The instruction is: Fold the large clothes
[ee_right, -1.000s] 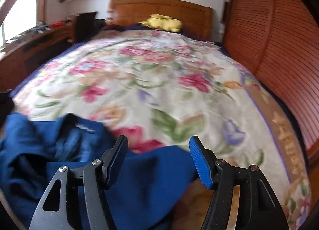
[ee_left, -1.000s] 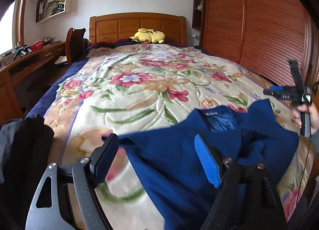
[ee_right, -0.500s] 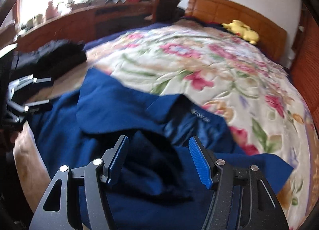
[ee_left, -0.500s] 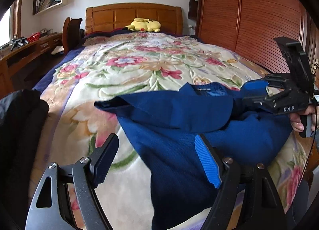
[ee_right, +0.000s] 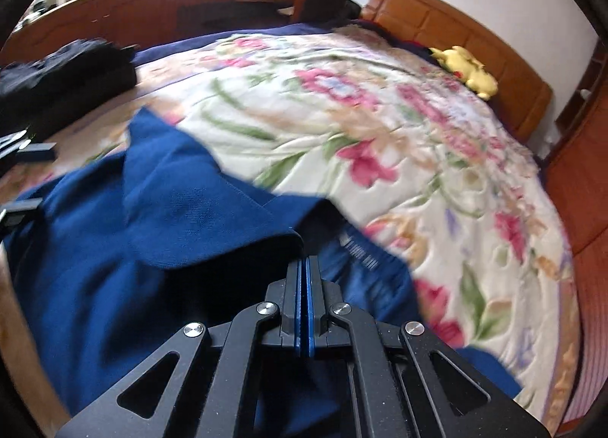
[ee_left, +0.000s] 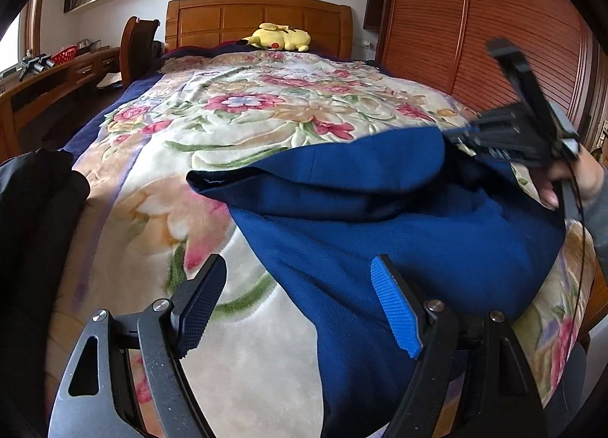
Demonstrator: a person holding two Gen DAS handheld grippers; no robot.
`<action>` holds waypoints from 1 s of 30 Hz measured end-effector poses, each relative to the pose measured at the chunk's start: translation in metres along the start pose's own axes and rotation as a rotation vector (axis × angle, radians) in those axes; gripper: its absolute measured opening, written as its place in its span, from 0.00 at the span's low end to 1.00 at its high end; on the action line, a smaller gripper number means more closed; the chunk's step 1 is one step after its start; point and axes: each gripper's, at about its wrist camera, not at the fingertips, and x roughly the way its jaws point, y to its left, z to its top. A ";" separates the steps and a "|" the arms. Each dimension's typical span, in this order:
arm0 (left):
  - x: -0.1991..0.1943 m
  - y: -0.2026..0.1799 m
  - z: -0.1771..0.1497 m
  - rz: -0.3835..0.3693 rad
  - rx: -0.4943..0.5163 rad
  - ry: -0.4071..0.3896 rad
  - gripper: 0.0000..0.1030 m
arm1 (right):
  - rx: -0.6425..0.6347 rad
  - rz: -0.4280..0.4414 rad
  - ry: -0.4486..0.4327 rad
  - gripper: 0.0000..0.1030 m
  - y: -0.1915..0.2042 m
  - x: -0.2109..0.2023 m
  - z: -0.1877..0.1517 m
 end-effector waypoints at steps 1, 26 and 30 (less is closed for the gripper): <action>-0.001 0.000 0.000 -0.002 -0.002 -0.003 0.77 | 0.000 -0.032 -0.010 0.02 -0.003 0.006 0.007; -0.015 -0.006 0.006 0.000 0.008 -0.051 0.77 | 0.324 -0.318 0.044 0.41 -0.121 0.030 -0.049; -0.015 -0.010 0.007 -0.003 0.018 -0.053 0.77 | 0.440 -0.327 0.008 0.41 -0.147 0.009 -0.096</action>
